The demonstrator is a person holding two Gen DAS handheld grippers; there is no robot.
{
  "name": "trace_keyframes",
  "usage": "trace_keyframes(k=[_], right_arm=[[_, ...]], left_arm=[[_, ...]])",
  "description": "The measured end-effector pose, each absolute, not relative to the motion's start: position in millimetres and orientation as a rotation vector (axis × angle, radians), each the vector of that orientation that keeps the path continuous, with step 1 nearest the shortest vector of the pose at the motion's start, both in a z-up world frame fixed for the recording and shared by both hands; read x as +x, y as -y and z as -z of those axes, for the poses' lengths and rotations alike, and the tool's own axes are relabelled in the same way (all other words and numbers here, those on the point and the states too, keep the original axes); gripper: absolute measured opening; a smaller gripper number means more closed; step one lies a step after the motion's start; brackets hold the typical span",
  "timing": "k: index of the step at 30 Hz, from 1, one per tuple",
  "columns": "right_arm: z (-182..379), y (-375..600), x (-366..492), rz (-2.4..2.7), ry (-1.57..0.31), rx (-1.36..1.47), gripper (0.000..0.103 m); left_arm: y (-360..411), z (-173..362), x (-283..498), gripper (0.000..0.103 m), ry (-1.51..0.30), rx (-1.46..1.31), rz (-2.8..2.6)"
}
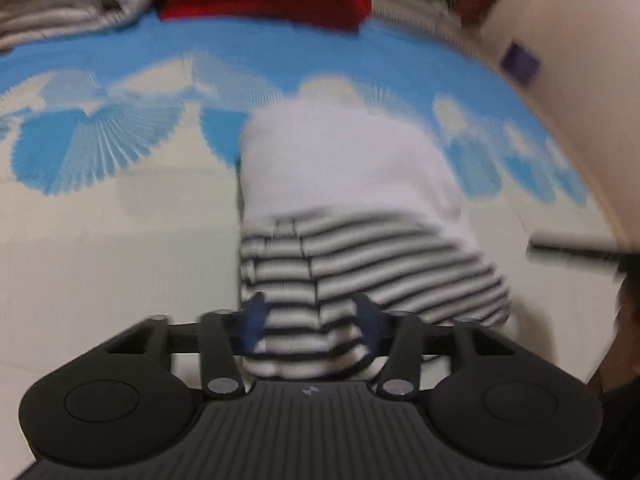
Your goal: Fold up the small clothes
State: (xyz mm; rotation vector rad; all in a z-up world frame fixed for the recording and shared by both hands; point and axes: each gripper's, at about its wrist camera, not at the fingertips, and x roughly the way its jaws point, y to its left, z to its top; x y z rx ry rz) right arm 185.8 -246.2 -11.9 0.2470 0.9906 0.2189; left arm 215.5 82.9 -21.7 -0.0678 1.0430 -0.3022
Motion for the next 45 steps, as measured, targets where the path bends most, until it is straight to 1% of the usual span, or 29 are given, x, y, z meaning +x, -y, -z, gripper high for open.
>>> trace_keyframes(k=[2, 3, 6, 8, 10, 11, 12, 13, 15, 16, 19, 22, 23, 24, 26, 30, 33, 37, 39, 40, 41, 43, 45], right_arm=[[8.3, 246.2, 191.1, -0.27, -0.938, 0.317, 0.025], [10.7, 243.4, 194.5, -0.3, -0.934, 0.347, 0.025], [34.5, 224.3, 208.1, -0.359, -1.024, 0.358, 0.025], [52.2, 208.5, 213.7, -0.35, -1.09, 0.284, 0.025], [61.7, 199.7, 215.6, -0.33, -1.117, 0.23, 0.025], [67.0, 197.7, 218.1, -0.309, -1.135, 0.21, 0.027], [71.5, 199.1, 217.4, -0.282, -1.156, 0.195, 0.035], [75.1, 199.5, 218.3, -0.255, -1.174, 0.188, 0.047], [75.9, 203.5, 215.6, -0.23, -1.186, 0.185, 0.048], [75.4, 204.3, 214.4, -0.227, -1.184, 0.182, 0.048], [55.9, 208.9, 203.9, -0.179, -1.113, 0.138, 0.048], [18.1, 216.6, 182.3, -0.158, -0.981, 0.108, 0.048], [3.3, 218.5, 172.4, -0.148, -0.925, 0.086, 0.048], [-9.1, 218.6, 163.8, -0.14, -0.874, 0.066, 0.049], [-36.1, 219.5, 137.2, -0.126, -0.766, 0.045, 0.051], [-71.1, 219.5, 81.2, -0.108, -0.633, 0.04, 0.066], [-81.8, 218.2, 37.8, -0.116, -0.589, 0.066, 0.069], [-75.6, 215.0, -4.1, -0.098, -0.581, 0.074, 0.069], [-64.8, 212.3, -17.8, -0.088, -0.595, 0.098, 0.069], [-56.1, 211.0, -22.1, -0.084, -0.616, 0.113, 0.069], [-50.4, 207.7, -25.7, -0.081, -0.643, 0.118, 0.069], [-41.0, 202.7, -27.4, -0.067, -0.693, 0.123, 0.069], [-39.4, 196.4, -26.6, -0.085, -0.69, 0.115, 0.069]], left_arm=[[-74.8, 44.6, 218.3, 0.041, -1.125, 0.03, 0.275], [-71.5, 49.1, 219.5, 0.041, -1.137, 0.059, 0.271], [-67.5, 36.7, 217.1, 0.041, -1.119, 0.068, 0.269], [-67.6, 25.6, 211.9, 0.041, -1.086, 0.065, 0.26], [-68.2, 22.4, 207.6, 0.041, -1.059, 0.058, 0.25], [-67.7, 26.6, 209.5, 0.044, -1.071, 0.057, 0.244], [-66.2, 32.9, 212.1, 0.05, -1.094, 0.063, 0.235], [-67.1, 39.8, 215.7, 0.054, -1.111, 0.071, 0.227], [-68.2, 41.0, 217.8, 0.068, -1.117, 0.074, 0.202], [-69.9, 36.7, 217.0, 0.069, -1.124, 0.068, 0.19], [-72.4, 9.8, 201.8, 0.071, -1.067, 0.082, 0.156], [-69.5, -27.9, 177.0, 0.081, -0.934, 0.112, 0.124], [-68.1, -44.1, 162.9, 0.087, -0.871, 0.105, 0.124], [-66.2, -56.3, 150.4, 0.089, -0.824, 0.097, 0.126], [-61.9, -77.7, 118.8, 0.09, -0.733, 0.079, 0.13], [-53.7, -100.0, 52.2, 0.09, -0.636, -0.001, 0.193], [-49.4, -100.7, 9.8, 0.09, -0.616, -0.082, 0.218], [-33.7, -79.1, -30.0, 0.09, -0.581, -0.073, 0.149], [-22.8, -61.2, -35.8, 0.095, -0.632, -0.019, 0.12], [-18.2, -56.1, -34.2, 0.095, -0.665, 0.001, 0.102], [-15.2, -54.0, -31.9, 0.096, -0.673, 0.006, 0.091], [-11.2, -51.4, -29.5, 0.101, -0.656, 0.012, 0.078], [-7.4, -47.1, -24.9, 0.102, -0.664, 0.017, 0.065]])
